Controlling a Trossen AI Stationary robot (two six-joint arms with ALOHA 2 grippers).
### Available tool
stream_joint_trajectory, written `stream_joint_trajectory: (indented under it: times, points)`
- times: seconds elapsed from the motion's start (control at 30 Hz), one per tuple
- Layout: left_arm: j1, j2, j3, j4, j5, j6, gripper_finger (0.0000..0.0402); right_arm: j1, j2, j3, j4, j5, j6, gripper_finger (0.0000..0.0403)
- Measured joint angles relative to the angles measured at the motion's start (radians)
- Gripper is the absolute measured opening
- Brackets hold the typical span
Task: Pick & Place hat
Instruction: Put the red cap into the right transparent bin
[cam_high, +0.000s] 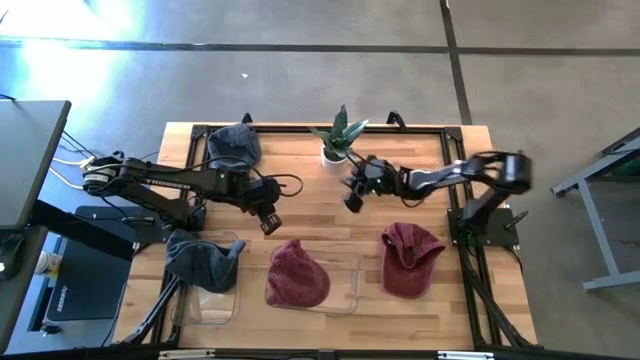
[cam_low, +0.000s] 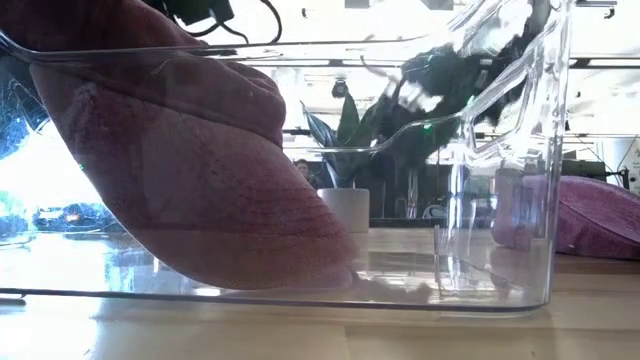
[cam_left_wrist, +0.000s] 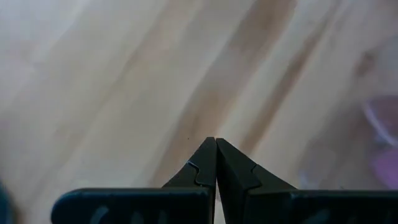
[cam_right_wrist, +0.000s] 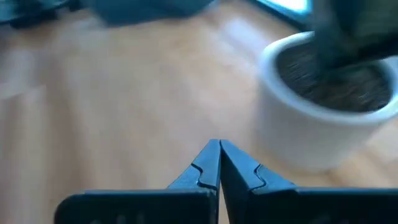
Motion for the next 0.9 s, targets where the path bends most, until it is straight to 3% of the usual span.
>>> stream_joint_trajectory:
  times: [0.13,0.3,0.4,0.5,0.63,0.77,0.9]
  points:
    - [-0.007,0.001,0.018,0.014,0.087,0.0,0.0001,0.065,-0.224,0.0,-0.296,-0.099,0.106,0.0001]
    - [-0.045,0.001,0.045,0.14,0.095,0.0,0.0001,0.073,-0.493,0.001,-0.755,-0.299,0.308,0.0019]
    - [-0.065,0.018,0.062,0.259,0.095,-0.001,0.0001,0.078,-0.595,0.001,-1.015,-0.385,0.326,0.0041]
    - [-0.069,0.07,0.094,0.343,0.099,-0.012,0.0001,0.117,-0.625,-0.009,-1.169,-0.366,0.36,0.005]
    - [-0.066,0.172,0.191,0.378,0.098,-0.013,0.0001,0.194,-0.593,-0.102,-1.057,-0.366,0.489,0.002]
    - [-0.066,0.289,0.326,0.37,0.138,0.027,0.0001,0.266,-0.501,-0.202,-0.671,-0.41,0.646,0.0008]
    - [-0.066,0.372,0.478,0.327,0.16,0.057,0.0001,0.289,-0.36,-0.256,-0.355,-0.307,0.712,0.0006]
